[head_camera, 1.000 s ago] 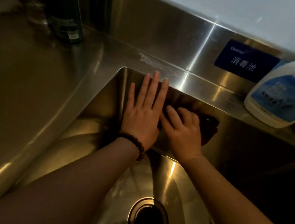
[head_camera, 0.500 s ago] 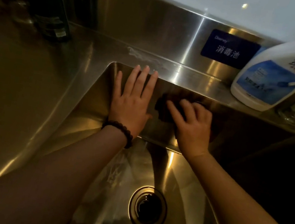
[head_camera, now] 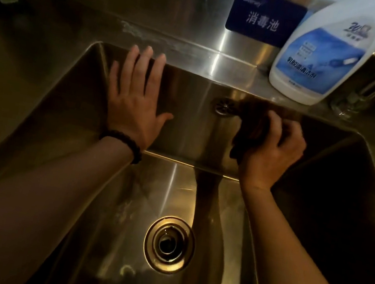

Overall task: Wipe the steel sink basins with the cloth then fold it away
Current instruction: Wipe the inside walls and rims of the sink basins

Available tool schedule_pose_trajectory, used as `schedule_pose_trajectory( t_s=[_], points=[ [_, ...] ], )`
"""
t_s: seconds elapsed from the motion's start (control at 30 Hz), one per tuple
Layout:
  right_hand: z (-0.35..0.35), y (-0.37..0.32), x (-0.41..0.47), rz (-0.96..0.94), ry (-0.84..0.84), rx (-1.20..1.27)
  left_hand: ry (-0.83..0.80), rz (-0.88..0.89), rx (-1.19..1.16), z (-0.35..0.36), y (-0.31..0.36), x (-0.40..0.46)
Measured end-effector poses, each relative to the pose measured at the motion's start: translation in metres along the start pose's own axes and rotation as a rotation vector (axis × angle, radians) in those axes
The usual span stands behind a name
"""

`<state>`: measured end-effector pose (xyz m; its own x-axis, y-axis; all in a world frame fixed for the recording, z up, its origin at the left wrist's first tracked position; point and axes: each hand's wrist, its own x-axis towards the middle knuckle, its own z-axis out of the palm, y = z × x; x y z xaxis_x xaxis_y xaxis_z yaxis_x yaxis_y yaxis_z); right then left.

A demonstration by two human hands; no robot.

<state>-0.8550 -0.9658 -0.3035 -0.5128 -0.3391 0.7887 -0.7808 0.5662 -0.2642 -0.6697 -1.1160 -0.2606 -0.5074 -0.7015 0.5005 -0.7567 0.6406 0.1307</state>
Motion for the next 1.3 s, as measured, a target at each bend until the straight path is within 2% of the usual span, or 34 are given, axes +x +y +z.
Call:
schedule_pose_trajectory(
  t_s=[0.07, 0.17, 0.2, 0.27, 0.37, 0.4, 0.47, 0.57, 0.67, 0.73, 0.83, 0.93, 0.97, 1.03, 1.1, 1.17, 1.23, 1.3],
  points=[
    [0.008, 0.004, -0.020, 0.144, -0.010, 0.004, 0.041, 0.002, -0.019, 0.005, -0.001, 0.001],
    [0.027, 0.013, -0.068, 0.437, -0.291, 0.110, 0.090, 0.014, -0.026, 0.010, -0.002, 0.001],
    [0.028, 0.012, -0.076, 0.552, -0.338, 0.154, 0.102, 0.016, -0.026, 0.012, -0.003, 0.001],
    [0.025, 0.013, -0.076, 0.774, -0.277, 0.222, 0.125, 0.015, -0.030, 0.015, -0.003, 0.002],
    [0.019, 0.018, -0.054, 1.254, -0.097, 0.201, 0.133, 0.016, -0.039, 0.015, -0.003, 0.003],
    [0.019, 0.021, -0.048, 1.359, -0.078, 0.139, 0.133, 0.020, -0.040, 0.015, -0.004, 0.003],
    [0.027, 0.015, -0.041, 1.405, -0.082, 0.116, 0.135, 0.024, -0.043, 0.017, -0.004, 0.004],
    [0.043, -0.028, -0.055, 1.202, -0.145, 0.170, 0.143, 0.010, -0.059, 0.019, -0.002, 0.004],
    [0.052, -0.075, -0.086, 0.922, -0.328, 0.253, 0.154, 0.004, -0.054, 0.020, 0.000, 0.002],
    [0.054, -0.085, -0.095, 0.838, -0.393, 0.266, 0.162, 0.018, -0.054, 0.020, 0.000, 0.002],
    [0.050, -0.062, -0.086, 0.907, -0.318, 0.295, 0.161, 0.015, -0.078, 0.018, -0.001, 0.003],
    [0.044, -0.032, -0.066, 1.116, -0.184, 0.225, 0.153, 0.010, -0.095, 0.015, 0.000, 0.003],
    [0.042, -0.030, -0.063, 1.093, -0.194, 0.194, 0.154, 0.012, -0.098, 0.015, 0.000, 0.003],
    [0.038, -0.035, -0.070, 0.829, -0.291, 0.174, 0.153, 0.014, -0.100, 0.016, 0.000, 0.004],
    [0.037, -0.043, -0.086, 0.370, -0.397, 0.138, 0.150, 0.010, -0.104, 0.017, 0.000, 0.004],
    [0.042, -0.051, -0.087, -0.055, -0.411, 0.083, 0.149, 0.012, -0.101, 0.018, 0.000, 0.003],
    [0.049, -0.054, -0.074, -0.358, -0.414, 0.033, 0.156, 0.018, -0.097, 0.019, 0.000, 0.004],
    [0.053, -0.045, -0.070, -0.640, -0.514, -0.076, 0.154, 0.020, -0.099, 0.018, 0.000, 0.004]
  ],
)
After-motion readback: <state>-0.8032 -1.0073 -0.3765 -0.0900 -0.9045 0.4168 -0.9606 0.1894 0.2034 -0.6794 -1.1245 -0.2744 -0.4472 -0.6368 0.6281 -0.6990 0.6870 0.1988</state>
